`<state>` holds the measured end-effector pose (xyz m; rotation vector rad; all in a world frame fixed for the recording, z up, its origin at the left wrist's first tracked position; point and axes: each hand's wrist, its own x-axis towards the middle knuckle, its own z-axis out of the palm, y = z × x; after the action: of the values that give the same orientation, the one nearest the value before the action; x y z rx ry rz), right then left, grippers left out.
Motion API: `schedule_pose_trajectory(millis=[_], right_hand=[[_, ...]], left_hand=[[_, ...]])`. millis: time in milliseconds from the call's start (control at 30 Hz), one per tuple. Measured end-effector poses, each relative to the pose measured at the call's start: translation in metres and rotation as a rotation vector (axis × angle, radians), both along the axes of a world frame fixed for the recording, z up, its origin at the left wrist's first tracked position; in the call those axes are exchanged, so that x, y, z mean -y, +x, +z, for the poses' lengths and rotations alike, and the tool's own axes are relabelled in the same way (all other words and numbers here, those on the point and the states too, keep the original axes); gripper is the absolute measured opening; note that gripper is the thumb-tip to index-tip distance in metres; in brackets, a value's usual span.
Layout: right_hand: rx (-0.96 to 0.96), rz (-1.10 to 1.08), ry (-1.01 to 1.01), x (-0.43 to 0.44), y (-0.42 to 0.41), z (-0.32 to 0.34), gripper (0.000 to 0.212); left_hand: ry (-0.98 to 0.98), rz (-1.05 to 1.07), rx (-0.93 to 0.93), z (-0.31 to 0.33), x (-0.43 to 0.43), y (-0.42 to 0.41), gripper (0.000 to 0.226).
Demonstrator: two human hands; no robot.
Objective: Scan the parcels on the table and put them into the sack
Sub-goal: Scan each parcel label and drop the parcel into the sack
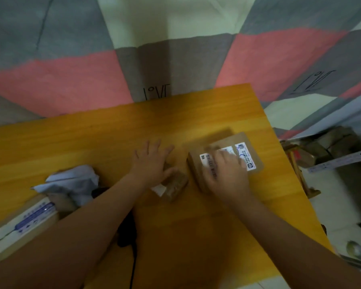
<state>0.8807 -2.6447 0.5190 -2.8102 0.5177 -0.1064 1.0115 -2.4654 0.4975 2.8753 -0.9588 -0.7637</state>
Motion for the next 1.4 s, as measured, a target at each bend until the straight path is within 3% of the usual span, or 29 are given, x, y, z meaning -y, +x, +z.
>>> schedule_pose_trajectory(millis=[100,200,233,300,400,467,500,567,633,667,733,833,933,1033,1167,1267,1400], right_hand=[[-0.23,-0.133,0.029,0.027,0.024,0.005,0.064],[-0.45,-0.079,0.083,0.036,0.023,0.001,0.081],[-0.455,-0.013,0.087,0.032,0.016,-0.001,0.085],[-0.437,0.118,0.087,0.018,-0.003,-0.004,0.093],[-0.247,0.131,0.09,0.001,-0.037,-0.008,0.089],[0.004,-0.167,0.167,-0.011,-0.062,-0.012,0.088],[0.099,-0.369,0.289,-0.018,-0.071,-0.014,0.09],[0.27,-0.599,0.769,-0.035,-0.085,-0.016,0.084],[0.405,-0.591,1.1,-0.056,-0.089,-0.011,0.067],[0.444,-0.568,1.119,-0.061,-0.088,-0.006,0.067],[0.512,-0.512,1.05,-0.068,-0.082,0.011,0.071],[0.579,-0.4,1.037,-0.085,-0.072,0.046,0.062],[0.532,-0.267,1.144,-0.123,-0.058,0.076,0.071],[0.485,-0.148,1.255,-0.16,-0.034,0.09,0.062],[0.209,-0.017,1.512,-0.205,-0.009,0.075,0.095],[0.414,0.069,1.669,-0.232,0.0,0.05,0.088],[0.702,0.063,1.565,-0.241,-0.002,0.032,0.066]], left_hand=[[0.115,-0.1,-0.123,-0.006,-0.006,-0.02,0.076],[0.115,-0.269,-0.116,-0.006,-0.026,-0.057,0.075],[0.063,-0.258,-0.12,-0.004,-0.032,-0.068,0.073],[-0.168,-0.026,-0.131,0.005,-0.035,-0.079,0.068],[-0.428,0.261,-0.157,0.019,-0.025,-0.081,0.069],[-0.431,0.303,-0.282,0.023,-0.016,-0.083,0.073],[-0.419,0.317,-0.357,0.023,-0.012,-0.085,0.074],[-0.337,0.261,-0.412,0.021,-0.004,-0.093,0.066],[-0.219,0.13,-0.32,0.02,-0.001,-0.106,0.053],[-0.241,0.112,-0.284,0.022,-0.002,-0.112,0.05],[-0.449,0.213,-0.321,0.038,-0.014,-0.125,0.047],[-0.971,0.493,-0.634,0.079,-0.052,-0.129,0.043],[-1.134,0.625,-0.699,0.106,-0.099,-0.119,0.046],[-1.239,0.782,-0.626,0.114,-0.143,-0.106,0.05],[-1.462,0.907,-0.51,0.101,-0.189,-0.099,0.056],[-1.514,0.845,-0.453,0.084,-0.206,-0.097,0.09],[-1.287,0.668,0.101,0.077,-0.221,-0.101,0.114]])
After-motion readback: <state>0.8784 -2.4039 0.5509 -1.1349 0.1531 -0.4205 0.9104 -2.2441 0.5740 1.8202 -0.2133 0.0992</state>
